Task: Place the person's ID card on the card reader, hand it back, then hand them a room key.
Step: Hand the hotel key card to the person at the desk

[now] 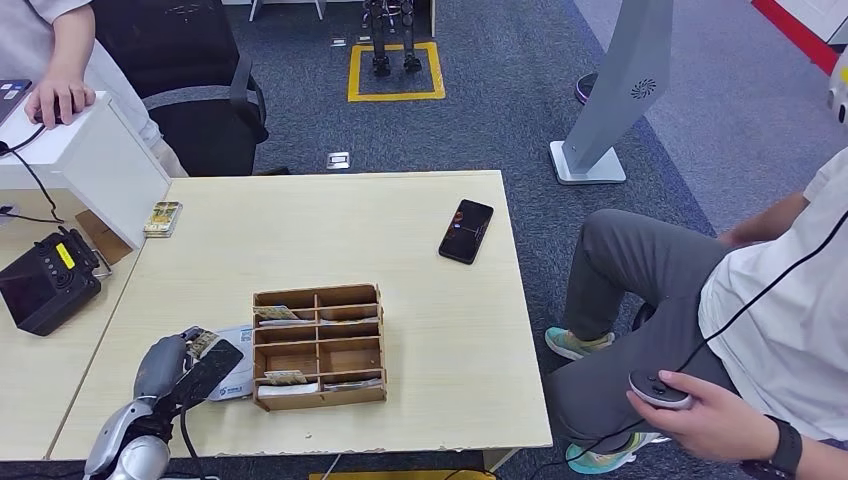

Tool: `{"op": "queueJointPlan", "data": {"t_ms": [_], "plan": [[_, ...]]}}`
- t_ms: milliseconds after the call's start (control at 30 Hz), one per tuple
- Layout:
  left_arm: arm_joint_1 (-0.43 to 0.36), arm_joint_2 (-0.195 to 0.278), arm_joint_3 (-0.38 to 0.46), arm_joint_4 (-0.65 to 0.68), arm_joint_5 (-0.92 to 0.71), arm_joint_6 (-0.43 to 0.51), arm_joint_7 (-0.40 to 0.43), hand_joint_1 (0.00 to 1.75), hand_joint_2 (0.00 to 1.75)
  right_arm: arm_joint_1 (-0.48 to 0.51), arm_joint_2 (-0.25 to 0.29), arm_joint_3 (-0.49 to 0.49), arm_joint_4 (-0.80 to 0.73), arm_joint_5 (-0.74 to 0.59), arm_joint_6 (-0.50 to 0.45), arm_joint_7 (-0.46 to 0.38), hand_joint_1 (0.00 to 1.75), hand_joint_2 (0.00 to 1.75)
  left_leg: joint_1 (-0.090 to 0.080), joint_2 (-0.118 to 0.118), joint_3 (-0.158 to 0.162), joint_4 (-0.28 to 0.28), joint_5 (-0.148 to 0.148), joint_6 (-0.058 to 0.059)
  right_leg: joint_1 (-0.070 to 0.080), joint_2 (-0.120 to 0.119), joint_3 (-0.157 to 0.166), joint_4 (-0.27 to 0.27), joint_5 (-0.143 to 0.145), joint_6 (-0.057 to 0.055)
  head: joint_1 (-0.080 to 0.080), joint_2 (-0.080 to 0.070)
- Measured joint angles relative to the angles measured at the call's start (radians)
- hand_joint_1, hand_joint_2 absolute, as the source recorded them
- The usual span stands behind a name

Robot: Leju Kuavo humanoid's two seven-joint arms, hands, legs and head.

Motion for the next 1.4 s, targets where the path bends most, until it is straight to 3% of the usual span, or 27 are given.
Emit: {"op": "queueJointPlan", "data": {"t_ms": [400, 533, 667, 833, 1000, 1400], "plan": [[0.000, -0.001, 0.000, 0.000, 0.008, -0.005, -0.003, 1.75, 1.75, 0.000, 0.000, 0.000, 0.000, 0.000, 0.000, -0.001, 0.00, 1.75, 0.000, 0.000, 0.000, 0.000, 0.000, 0.000, 0.000, 0.000, 0.000, 0.000, 0.000, 0.000, 0.000, 0.000], [-0.002, -0.004, 0.004, 0.000, 0.097, -0.049, -0.033, 1.75, 1.75, 0.000, 0.000, 0.001, 0.000, 0.000, -0.002, -0.005, 0.00, 1.75, 0.000, 0.000, 0.000, 0.000, 0.000, 0.000, 0.000, 0.000, 0.000, 0.000, 0.000, 0.000, 0.000, 0.000], [-0.010, -0.007, 0.029, -0.002, 0.314, -0.139, -0.056, 1.75, 1.75, 0.001, 0.000, 0.001, 0.000, 0.000, -0.009, -0.005, 0.00, 1.75, 0.000, 0.000, 0.000, 0.000, 0.000, 0.000, 0.000, 0.000, 0.000, 0.000, 0.000, 0.000, 0.000, 0.000], [-0.041, -0.001, 0.104, -0.014, 0.821, -0.251, -0.068, 1.75, 1.75, 0.001, 0.000, 0.005, 0.000, 0.000, -0.025, -0.012, 0.00, 1.75, 0.001, 0.000, 0.000, 0.000, 0.001, -0.001, 0.000, 0.000, 0.000, 0.000, 0.000, 0.000, 0.000, 0.000], [-0.132, 0.045, 0.142, -0.018, 0.995, -0.211, -0.072, 1.75, 1.75, -0.001, -0.004, 0.020, 0.002, 0.000, -0.029, -0.015, 0.00, 1.75, 0.001, -0.001, 0.000, 0.000, 0.001, -0.002, 0.001, -0.001, 0.000, 0.001, 0.000, 0.000, 0.000, 0.000], [-0.272, 0.072, 0.155, -0.016, 0.985, -0.092, -0.163, 1.75, 1.75, -0.005, -0.008, 0.050, 0.005, 0.000, -0.031, -0.018, 0.00, 1.75, 0.000, -0.001, 0.000, 0.000, 0.001, -0.002, 0.000, -0.002, -0.001, 0.001, 0.000, 0.000, 0.000, 0.000]]}}
